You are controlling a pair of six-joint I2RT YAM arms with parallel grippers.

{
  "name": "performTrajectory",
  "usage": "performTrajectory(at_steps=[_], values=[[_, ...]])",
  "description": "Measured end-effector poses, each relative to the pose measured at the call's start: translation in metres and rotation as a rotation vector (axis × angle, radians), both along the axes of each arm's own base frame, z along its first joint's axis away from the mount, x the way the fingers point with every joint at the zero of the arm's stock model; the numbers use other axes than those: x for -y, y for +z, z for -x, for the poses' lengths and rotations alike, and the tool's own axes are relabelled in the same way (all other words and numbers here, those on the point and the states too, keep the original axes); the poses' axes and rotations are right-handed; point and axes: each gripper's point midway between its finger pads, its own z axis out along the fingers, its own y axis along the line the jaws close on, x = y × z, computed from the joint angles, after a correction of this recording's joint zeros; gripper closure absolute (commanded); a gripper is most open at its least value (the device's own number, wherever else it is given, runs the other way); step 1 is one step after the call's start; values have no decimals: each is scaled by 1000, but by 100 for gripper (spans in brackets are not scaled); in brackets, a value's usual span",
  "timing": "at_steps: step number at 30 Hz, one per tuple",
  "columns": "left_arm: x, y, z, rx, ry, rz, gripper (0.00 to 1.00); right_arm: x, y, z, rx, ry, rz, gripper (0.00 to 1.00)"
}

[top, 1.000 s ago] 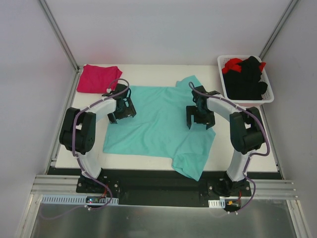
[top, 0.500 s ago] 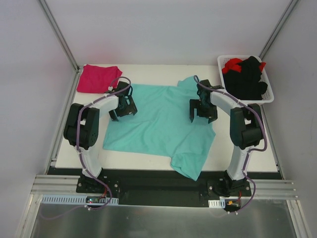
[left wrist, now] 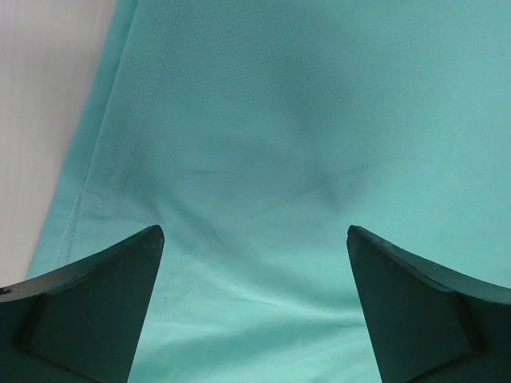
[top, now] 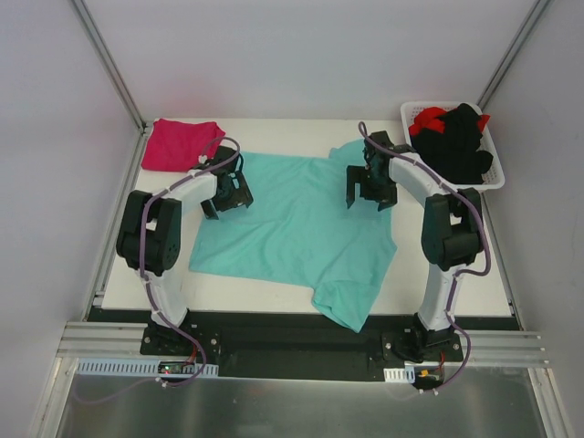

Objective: Fold and stack the t-shirts

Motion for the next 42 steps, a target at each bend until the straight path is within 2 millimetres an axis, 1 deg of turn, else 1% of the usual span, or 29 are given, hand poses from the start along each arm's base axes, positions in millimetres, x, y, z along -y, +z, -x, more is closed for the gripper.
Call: performTrajectory(at_steps=[2,3,4,5,6,9,10,12,14,15,17,18,22,23,24,26,29,32,36,39,42], values=[[0,11,1,18,0,4,1,-5,14,-12,39,10,-23,0],[-1,21,0,38,0,4,1,-7,20,-17,57,13,-32,0],[-2,33,0,61,0,4,1,-8,27,-21,77,19,-39,3],[-2,50,-4,101,0,7,1,-9,32,-24,93,25,-45,4],[-3,68,-11,150,2,7,1,-10,38,-27,109,31,-51,4],[-2,131,-40,348,10,19,1,-14,54,-37,154,46,-83,4],[-2,146,-49,403,16,21,1,-14,58,-41,167,49,-98,4],[-1,162,-63,470,26,29,1,-13,62,-47,185,46,-125,4],[3,159,-76,497,28,37,1,-11,64,-55,205,39,-155,4],[5,152,-82,498,29,40,1,-10,65,-59,214,36,-171,4],[8,129,-94,484,32,39,1,-11,65,-69,238,35,-216,4],[10,112,-99,464,34,36,1,-11,63,-73,241,35,-232,4],[14,62,-108,395,41,30,1,-15,47,-90,233,34,-318,4],[14,53,-110,382,43,31,1,-17,42,-94,226,30,-342,4],[13,48,-111,377,50,33,1,-19,37,-98,216,27,-364,4],[15,43,-115,380,60,47,1,-22,29,-103,204,23,-399,4],[16,46,-125,409,71,68,1,-26,20,-106,183,16,-433,4],[19,52,-136,451,79,87,1,-29,15,-108,174,16,-455,4],[19,54,-145,484,96,102,1,-31,10,-107,160,13,-471,4],[17,50,-151,495,113,115,1,-33,7,-108,149,2,-483,4],[15,42,-153,488,134,127,1,-33,4,-107,136,-12,-492,4]])
